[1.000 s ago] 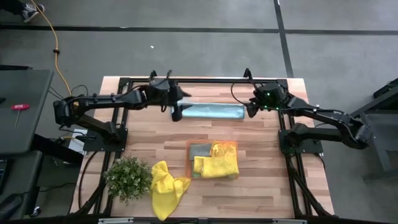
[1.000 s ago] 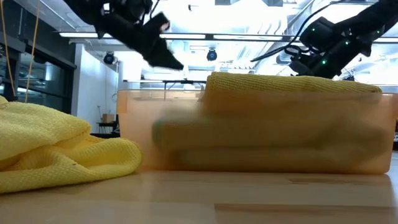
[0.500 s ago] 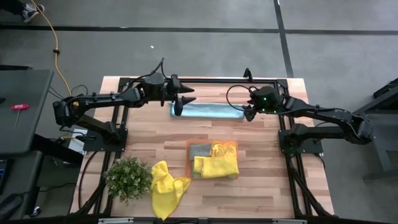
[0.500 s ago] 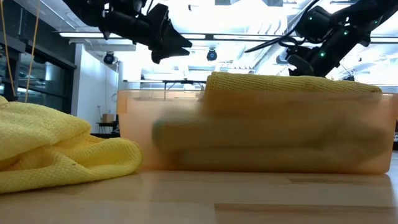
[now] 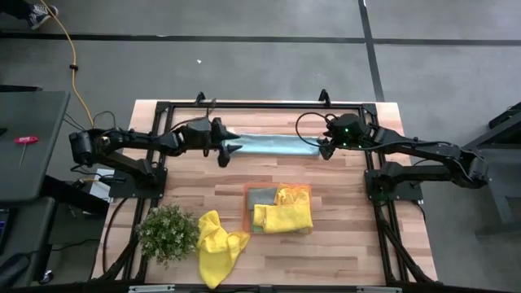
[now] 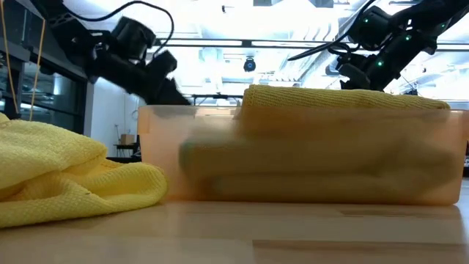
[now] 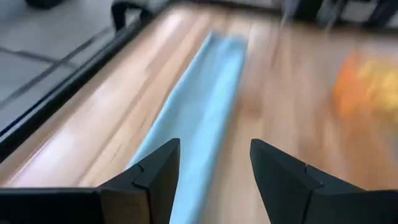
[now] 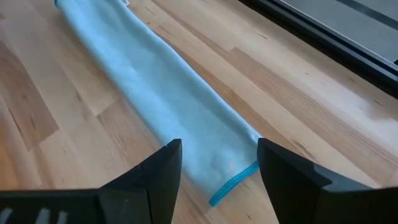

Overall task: Fold microfiber towels
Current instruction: Fold the blue microfiber towel

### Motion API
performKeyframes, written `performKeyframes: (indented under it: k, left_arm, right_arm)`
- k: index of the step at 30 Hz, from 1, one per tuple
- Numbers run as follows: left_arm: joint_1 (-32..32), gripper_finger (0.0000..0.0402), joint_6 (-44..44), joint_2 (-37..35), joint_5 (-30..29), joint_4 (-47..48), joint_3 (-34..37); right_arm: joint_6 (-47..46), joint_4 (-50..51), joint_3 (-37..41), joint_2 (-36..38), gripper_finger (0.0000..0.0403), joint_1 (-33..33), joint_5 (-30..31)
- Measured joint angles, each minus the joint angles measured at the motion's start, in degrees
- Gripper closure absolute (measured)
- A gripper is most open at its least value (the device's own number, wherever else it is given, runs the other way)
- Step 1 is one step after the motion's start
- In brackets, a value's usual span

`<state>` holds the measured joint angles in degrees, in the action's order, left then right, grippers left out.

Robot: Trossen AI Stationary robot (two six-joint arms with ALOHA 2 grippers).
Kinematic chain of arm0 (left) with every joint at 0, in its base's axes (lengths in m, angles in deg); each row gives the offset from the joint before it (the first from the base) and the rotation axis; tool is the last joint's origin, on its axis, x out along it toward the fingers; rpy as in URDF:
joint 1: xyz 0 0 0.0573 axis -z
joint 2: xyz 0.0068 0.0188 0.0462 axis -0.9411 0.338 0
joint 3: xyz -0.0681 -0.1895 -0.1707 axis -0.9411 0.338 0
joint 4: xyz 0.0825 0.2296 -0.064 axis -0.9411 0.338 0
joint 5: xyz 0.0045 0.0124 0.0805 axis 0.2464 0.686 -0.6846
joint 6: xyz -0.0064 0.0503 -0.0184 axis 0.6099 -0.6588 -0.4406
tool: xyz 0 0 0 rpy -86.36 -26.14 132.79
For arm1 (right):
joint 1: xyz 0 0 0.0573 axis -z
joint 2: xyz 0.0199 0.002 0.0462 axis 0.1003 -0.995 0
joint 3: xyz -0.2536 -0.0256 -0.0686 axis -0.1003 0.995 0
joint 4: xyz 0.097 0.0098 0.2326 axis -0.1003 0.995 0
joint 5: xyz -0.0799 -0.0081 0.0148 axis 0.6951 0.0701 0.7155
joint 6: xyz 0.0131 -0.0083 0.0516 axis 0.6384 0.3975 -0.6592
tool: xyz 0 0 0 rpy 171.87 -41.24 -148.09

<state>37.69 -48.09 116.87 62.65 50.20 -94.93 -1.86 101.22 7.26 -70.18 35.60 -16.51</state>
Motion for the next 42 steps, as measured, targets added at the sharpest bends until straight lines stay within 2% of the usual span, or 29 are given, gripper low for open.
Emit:
performKeyframes:
  k: [4, 10, 14, 24, 29, 35, 38, 42]
  left_arm:
    - [-0.30, 0.0217, -8.35, 0.00, -4.15, 7.73, -0.01]
    - [-1.48, 0.0217, -20.15, 0.00, -1.79, 15.20, -0.01]
    - [-1.81, 0.0217, -24.02, 0.00, -1.76, 16.95, -0.01]
    - [-3.21, 0.0218, -25.65, 4.83, -1.84, 18.03, -0.05]
    - [-3.21, 0.0218, -25.62, 8.29, -5.83, 16.41, -0.05]
    - [-2.89, 0.0218, -24.97, 10.26, -5.40, 17.25, -0.23]
    - [-2.26, 0.0228, -24.95, 10.42, -6.13, 17.94, -0.29]
    - [-1.81, 0.0262, -24.97, 10.45, -7.08, 19.29, -0.34]
  right_arm:
    - [-0.20, -0.02, 0.00, 0.00, 0.0201, 0.00, -0.01]
    - [1.68, -0.02, 0.00, 0.00, 0.0201, 0.02, -0.01]
    - [1.67, -0.02, 0.00, 0.00, 0.0201, 0.02, -0.01]
    - [1.65, -0.04, 0.00, 0.00, 0.0201, 0.02, -0.01]
    - [1.52, -0.04, 0.00, 0.00, 0.0201, 0.02, -0.01]
    - [1.38, -0.04, 0.06, 0.00, 0.0201, 0.02, -0.10]
    - [3.27, -0.06, 0.07, -0.11, 0.0201, 0.02, -3.62]
    - [8.41, 0.01, 0.07, -2.22, 0.0201, -1.51, -9.48]
